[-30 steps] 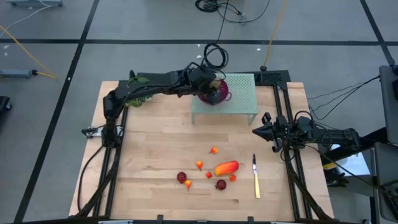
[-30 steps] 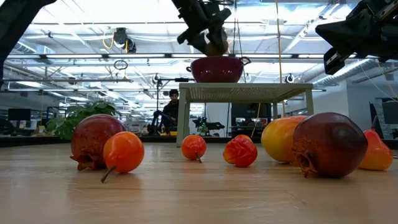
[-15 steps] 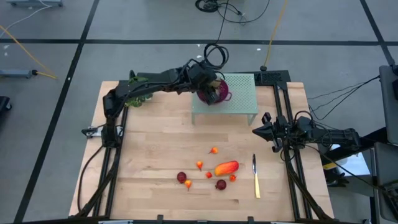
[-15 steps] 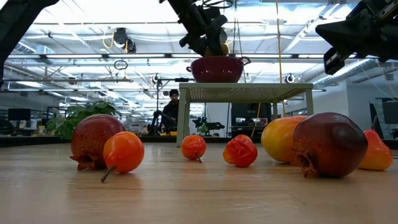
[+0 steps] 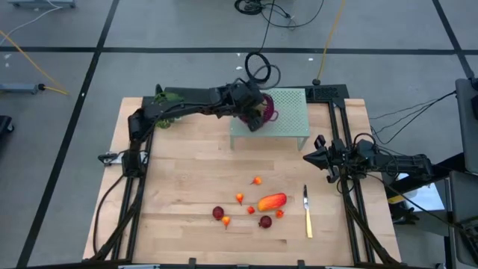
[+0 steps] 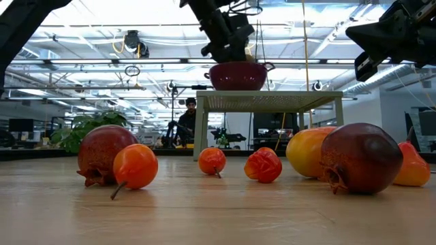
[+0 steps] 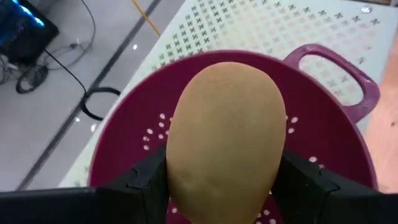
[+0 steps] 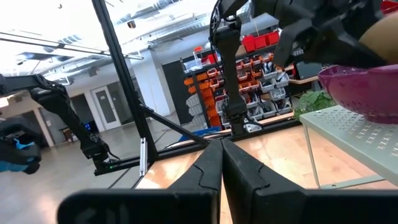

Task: Pick & Place Fruit
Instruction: Put the kiwi into the strainer bowl on the shelf

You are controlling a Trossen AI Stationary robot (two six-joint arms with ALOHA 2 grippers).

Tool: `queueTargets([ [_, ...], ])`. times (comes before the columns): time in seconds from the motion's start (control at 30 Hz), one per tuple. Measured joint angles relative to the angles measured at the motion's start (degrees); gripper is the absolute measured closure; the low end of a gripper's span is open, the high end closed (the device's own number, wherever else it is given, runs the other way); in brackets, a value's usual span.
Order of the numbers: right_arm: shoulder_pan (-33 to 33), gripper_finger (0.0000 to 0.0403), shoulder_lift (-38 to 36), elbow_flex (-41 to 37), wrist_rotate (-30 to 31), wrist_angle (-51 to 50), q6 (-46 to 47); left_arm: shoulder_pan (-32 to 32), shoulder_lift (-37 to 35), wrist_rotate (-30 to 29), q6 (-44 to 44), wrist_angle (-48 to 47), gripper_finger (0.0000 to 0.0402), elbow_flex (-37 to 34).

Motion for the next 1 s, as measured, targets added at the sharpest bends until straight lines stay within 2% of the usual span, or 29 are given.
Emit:
queueTargets([
  [0.83,0.0,0.0399,0.0,0.0,-0.1,0.0,0.0,0.2,0.6,-1.5,0.4,0.9,0.0178,0.0],
  [1.0,0.0,0.0399,0.0,0.0,-0.1,0.0,0.0,0.2,0.6,-1.7,0.6,0.9,0.0162,0.0],
])
